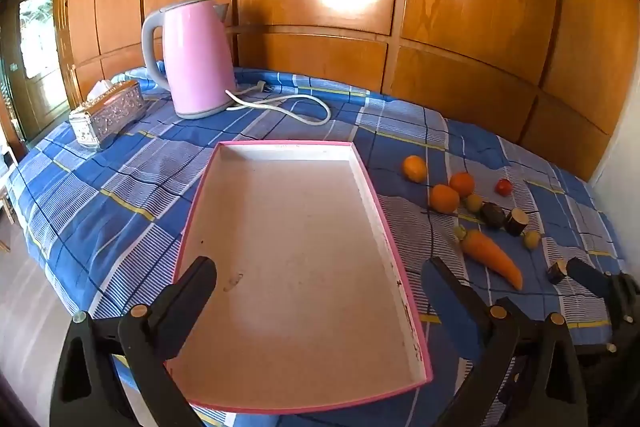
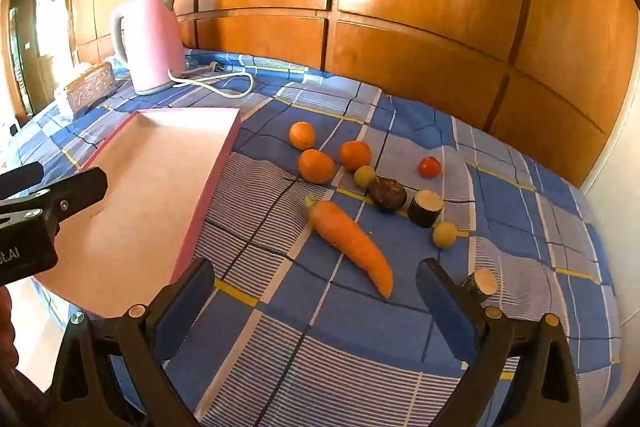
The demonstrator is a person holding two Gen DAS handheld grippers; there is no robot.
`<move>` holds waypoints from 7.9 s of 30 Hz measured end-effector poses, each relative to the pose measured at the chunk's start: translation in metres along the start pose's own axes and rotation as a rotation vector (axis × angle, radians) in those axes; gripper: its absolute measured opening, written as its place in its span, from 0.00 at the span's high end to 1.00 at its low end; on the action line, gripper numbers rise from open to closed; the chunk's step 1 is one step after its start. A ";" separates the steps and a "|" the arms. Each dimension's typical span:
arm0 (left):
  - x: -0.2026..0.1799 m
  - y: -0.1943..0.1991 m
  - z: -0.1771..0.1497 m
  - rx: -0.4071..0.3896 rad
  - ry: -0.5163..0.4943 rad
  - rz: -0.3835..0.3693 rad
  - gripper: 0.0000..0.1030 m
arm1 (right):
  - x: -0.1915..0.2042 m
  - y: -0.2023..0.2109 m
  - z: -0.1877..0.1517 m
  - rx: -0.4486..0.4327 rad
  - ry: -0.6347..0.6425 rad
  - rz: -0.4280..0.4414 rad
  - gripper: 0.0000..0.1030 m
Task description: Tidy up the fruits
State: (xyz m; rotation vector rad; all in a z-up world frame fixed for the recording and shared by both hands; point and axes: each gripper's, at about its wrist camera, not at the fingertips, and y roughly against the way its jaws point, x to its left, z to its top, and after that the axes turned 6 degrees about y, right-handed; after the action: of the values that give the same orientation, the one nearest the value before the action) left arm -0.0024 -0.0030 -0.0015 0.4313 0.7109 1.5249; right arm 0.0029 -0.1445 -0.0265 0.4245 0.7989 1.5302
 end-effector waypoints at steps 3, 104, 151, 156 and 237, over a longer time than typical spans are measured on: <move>0.002 0.000 0.000 0.007 0.009 -0.008 0.00 | 0.001 0.000 -0.001 -0.001 0.000 -0.001 0.01; -0.182 -0.152 -0.008 0.470 -0.076 -0.213 0.39 | -0.165 -0.062 -0.057 0.113 -0.360 0.031 0.66; -0.175 -0.099 0.000 0.356 -0.126 -0.490 0.68 | -0.163 -0.063 -0.062 0.128 -0.351 0.010 0.67; -0.159 -0.087 0.005 0.320 -0.109 -0.481 0.69 | -0.162 -0.054 -0.059 0.102 -0.353 0.022 0.67; 0.008 -0.002 0.011 0.052 -0.027 -0.065 0.17 | -0.002 -0.032 0.025 0.020 -0.131 0.232 0.61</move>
State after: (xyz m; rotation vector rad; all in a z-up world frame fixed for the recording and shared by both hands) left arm 0.0058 0.0067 0.0045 0.4630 0.7381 1.4394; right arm 0.0431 -0.1423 -0.0312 0.6440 0.6804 1.6900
